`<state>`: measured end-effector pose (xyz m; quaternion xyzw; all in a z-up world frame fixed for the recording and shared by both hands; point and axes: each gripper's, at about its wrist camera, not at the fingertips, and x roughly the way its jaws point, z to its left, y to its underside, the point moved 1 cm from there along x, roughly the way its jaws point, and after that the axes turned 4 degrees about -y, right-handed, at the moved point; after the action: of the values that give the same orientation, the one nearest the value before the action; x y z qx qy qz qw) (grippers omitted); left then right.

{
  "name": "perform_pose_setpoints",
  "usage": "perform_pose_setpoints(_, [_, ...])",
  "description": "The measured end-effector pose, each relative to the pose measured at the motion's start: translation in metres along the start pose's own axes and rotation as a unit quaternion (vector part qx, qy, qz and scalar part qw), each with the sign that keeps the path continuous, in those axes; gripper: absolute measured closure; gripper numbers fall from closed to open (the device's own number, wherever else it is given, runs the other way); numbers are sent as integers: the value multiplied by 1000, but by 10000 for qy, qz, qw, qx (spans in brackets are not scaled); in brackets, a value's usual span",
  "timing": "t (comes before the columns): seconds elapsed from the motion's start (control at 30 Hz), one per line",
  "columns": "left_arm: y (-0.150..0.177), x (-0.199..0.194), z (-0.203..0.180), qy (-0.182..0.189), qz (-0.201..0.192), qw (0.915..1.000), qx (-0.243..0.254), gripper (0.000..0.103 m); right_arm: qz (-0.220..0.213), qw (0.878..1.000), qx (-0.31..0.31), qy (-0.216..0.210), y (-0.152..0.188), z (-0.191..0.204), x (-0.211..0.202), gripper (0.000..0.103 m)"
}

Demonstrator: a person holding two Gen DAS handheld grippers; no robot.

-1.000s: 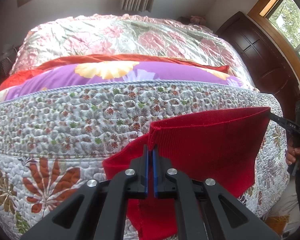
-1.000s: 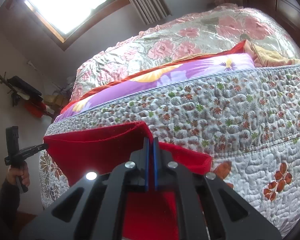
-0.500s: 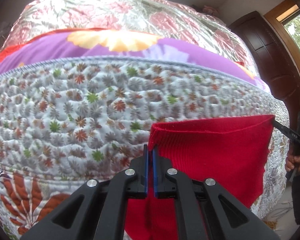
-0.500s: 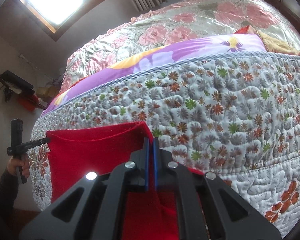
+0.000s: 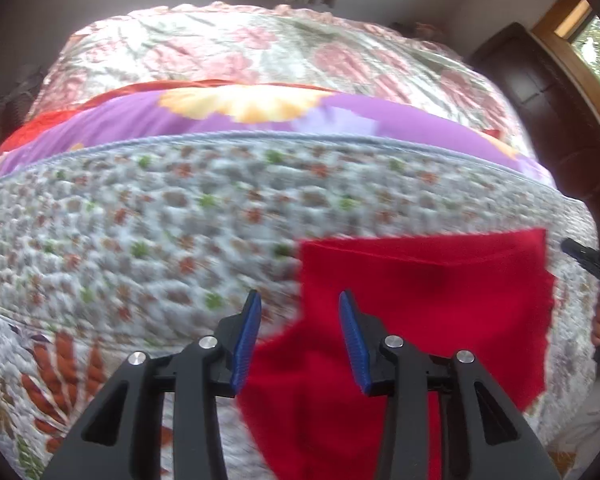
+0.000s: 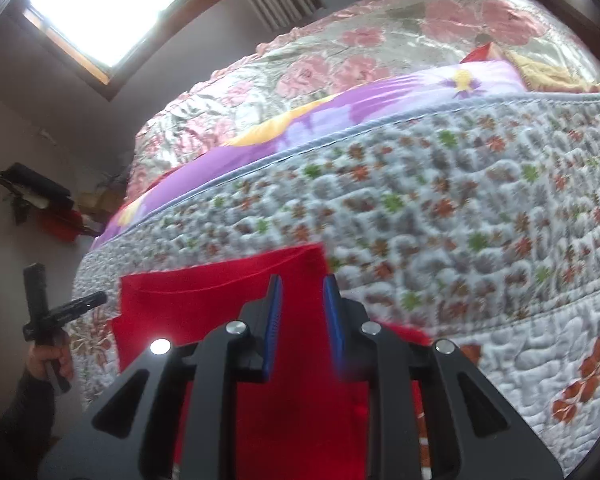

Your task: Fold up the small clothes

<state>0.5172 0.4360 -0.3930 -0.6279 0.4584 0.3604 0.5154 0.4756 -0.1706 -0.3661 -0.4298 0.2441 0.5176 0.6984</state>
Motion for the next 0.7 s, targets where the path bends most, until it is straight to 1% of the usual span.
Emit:
perform_pose_setpoints(0.1, [8, 7, -16, 176, 91, 9997, 131, 62, 191, 9998, -20, -55, 8, 2, 15, 81])
perform_pose_setpoints(0.2, [12, 23, -24, 213, 204, 9993, 238, 63, 312, 9994, 106, -95, 13, -6, 28, 81])
perform_pose_setpoints(0.33, [22, 42, -28, 77, 249, 9988, 411, 64, 344, 9990, 269, -44, 20, -24, 42, 85])
perform_pose_setpoints(0.47, [25, 44, -30, 0, 202, 9985, 501, 64, 307, 9992, 253, -17, 21, -31, 41, 89])
perform_pose_setpoints(0.53, [26, 35, -26, 8, 122, 9992, 391, 64, 225, 9992, 338, -10, 24, -30, 30, 85])
perform_pose_setpoints(0.57, [29, 27, -22, 45, 26, 9995, 320, 64, 171, 9992, 359, -35, 27, -30, 21, 78])
perform_pose_setpoints(0.63, [36, 8, -16, 378, -140, 9991, 136, 64, 74, 9988, 450, -167, 36, -26, 3, 75])
perform_pose_setpoints(0.67, [43, 0, -12, 741, -171, 9971, 8, 64, 112, 9983, 497, -284, 42, -24, 0, 75])
perform_pose_setpoints(0.7, [49, -3, -10, 1012, -164, 9947, -105, 64, 168, 9977, 527, -382, 47, -22, -2, 75])
